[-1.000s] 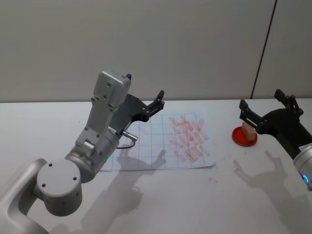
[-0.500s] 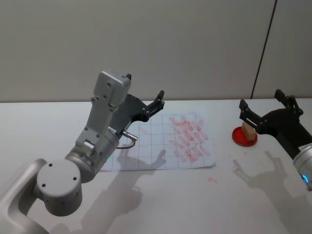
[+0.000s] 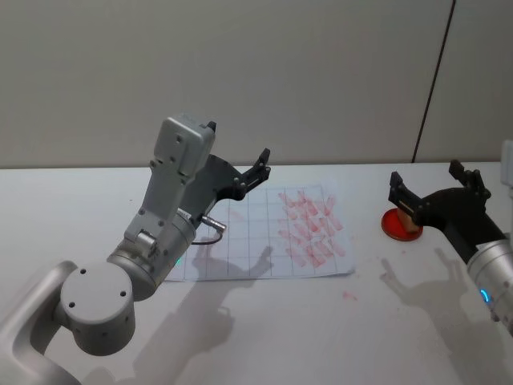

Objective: Use the one hand to pick up the stamp and affix it onto the A4 paper.

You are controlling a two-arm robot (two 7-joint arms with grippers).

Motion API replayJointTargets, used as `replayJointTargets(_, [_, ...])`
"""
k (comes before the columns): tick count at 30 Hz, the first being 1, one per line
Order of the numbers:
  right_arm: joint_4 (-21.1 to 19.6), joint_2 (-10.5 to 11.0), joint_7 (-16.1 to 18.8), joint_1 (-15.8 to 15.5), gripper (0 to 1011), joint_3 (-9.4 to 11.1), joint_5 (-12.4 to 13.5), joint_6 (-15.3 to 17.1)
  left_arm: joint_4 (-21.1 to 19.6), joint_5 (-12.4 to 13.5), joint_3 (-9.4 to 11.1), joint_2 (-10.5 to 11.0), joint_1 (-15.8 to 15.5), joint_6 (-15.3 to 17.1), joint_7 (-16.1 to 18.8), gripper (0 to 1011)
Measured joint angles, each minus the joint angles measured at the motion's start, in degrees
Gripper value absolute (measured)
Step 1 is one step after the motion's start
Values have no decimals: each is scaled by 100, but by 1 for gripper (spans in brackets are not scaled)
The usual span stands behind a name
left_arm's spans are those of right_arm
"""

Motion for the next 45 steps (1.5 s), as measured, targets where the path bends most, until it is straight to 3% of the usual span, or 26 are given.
replayJointTargets(8, [223,-232,-321,197,1001,-31,-87,450,0,0,0,0,0,0,0,1001])
replayJointTargets(27, [940,-524,-485,671,1001,60,-91,1103,0,0,0,0,0,0,1,1002])
replayJointTargets(45, [1704,-648,-261,1090,1001,156,-188,1221,0,0,0,0,0,0,1,1001])
